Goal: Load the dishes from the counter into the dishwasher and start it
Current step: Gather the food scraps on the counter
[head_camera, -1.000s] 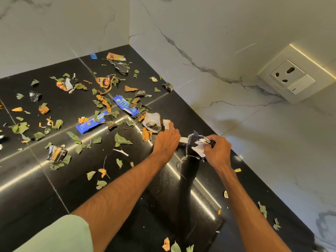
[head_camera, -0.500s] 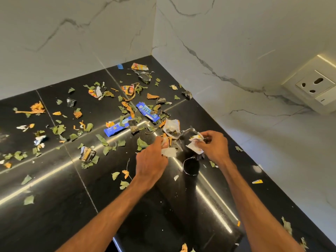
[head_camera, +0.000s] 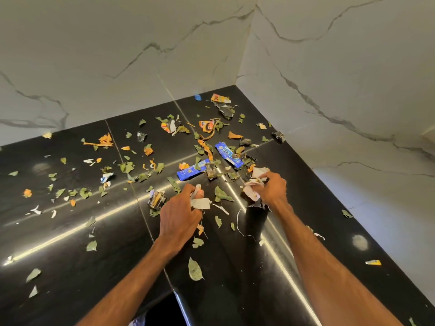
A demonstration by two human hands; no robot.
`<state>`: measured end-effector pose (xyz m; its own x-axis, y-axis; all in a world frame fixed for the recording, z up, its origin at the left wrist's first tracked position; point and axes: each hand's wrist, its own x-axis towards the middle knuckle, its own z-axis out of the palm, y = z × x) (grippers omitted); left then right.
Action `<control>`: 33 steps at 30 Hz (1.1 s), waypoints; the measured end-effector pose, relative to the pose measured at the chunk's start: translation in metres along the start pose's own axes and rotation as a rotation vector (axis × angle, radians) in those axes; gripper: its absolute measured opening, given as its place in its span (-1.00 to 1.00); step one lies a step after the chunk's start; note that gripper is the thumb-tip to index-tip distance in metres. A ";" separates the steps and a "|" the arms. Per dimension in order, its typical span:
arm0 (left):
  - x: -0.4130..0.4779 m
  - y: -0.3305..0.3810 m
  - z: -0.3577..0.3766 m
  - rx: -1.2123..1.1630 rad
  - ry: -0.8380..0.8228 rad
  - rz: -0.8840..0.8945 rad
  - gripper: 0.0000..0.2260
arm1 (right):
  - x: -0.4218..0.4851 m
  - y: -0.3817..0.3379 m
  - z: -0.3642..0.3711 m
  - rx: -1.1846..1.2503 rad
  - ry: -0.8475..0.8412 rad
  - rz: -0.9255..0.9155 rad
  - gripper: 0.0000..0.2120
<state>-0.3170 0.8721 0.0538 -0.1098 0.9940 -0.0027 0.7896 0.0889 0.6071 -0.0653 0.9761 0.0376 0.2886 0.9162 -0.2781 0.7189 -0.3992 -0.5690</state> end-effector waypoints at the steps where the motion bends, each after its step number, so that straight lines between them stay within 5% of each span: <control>1: -0.001 -0.003 -0.001 -0.007 -0.012 -0.006 -0.67 | -0.002 0.001 -0.001 0.003 0.022 0.005 -0.66; 4: -0.006 -0.007 -0.002 -0.035 -0.038 -0.017 -0.63 | -0.004 0.005 -0.003 -0.029 0.056 -0.005 -0.77; 11: -0.008 -0.010 -0.001 -0.048 -0.055 -0.008 -0.67 | -0.014 -0.001 -0.006 -0.252 0.060 -0.054 -0.65; 22: 0.011 -0.025 -0.005 -0.066 -0.025 0.023 -0.75 | -0.019 -0.015 0.001 -0.398 0.005 -0.190 -0.91; 28: 0.041 -0.040 -0.037 0.000 0.038 0.031 -0.85 | -0.043 -0.019 0.017 -0.247 -0.009 -0.172 -0.47; 33: 0.046 -0.062 -0.058 0.171 0.048 -0.031 -0.84 | -0.069 -0.037 0.038 -0.192 0.000 -0.259 -0.59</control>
<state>-0.4058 0.9089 0.0619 -0.1611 0.9867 0.0208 0.8761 0.1332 0.4634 -0.1357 0.9266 0.0488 0.0803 0.9865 -0.1427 0.8748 -0.1384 -0.4643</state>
